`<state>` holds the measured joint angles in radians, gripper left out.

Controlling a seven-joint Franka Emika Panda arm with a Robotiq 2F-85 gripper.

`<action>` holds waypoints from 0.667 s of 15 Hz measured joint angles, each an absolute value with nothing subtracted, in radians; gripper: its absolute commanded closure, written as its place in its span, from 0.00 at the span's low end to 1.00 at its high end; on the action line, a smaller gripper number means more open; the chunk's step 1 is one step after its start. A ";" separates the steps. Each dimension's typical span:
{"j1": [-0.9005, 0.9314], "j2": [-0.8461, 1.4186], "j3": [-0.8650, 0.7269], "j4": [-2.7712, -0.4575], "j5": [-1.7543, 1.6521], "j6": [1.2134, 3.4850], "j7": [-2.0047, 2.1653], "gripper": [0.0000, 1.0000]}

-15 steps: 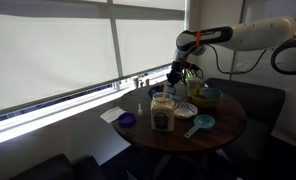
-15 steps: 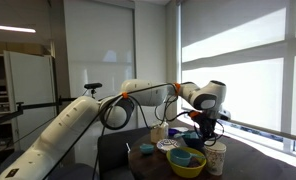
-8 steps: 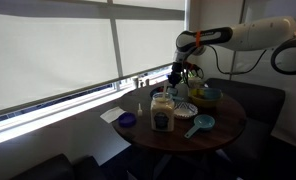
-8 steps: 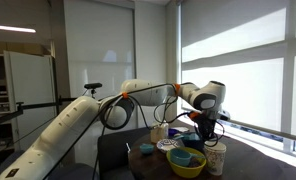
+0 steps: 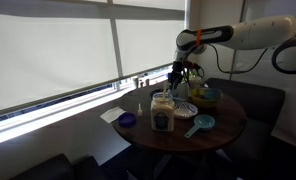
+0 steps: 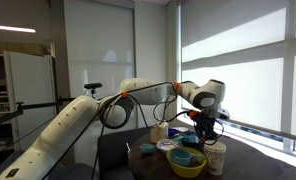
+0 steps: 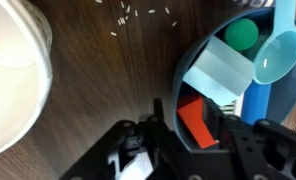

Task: Pick up the blue bowl and place it in the middle of the table

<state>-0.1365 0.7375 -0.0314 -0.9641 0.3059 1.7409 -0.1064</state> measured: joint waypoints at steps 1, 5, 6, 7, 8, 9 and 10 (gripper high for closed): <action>-0.136 0.731 -0.032 -0.964 0.305 1.741 -0.106 0.15; -0.136 0.684 -0.035 -0.966 0.302 1.748 -0.113 0.00; -0.136 0.669 -0.035 -0.967 0.301 1.748 -0.119 0.00; -0.136 0.656 -0.035 -0.968 0.299 1.748 -0.127 0.00; -0.135 0.642 -0.035 -0.973 0.293 1.748 -0.132 0.00; -0.131 0.626 -0.038 -0.983 0.276 1.748 -0.132 0.00; -0.125 0.610 -0.044 -0.998 0.254 1.749 -0.131 0.00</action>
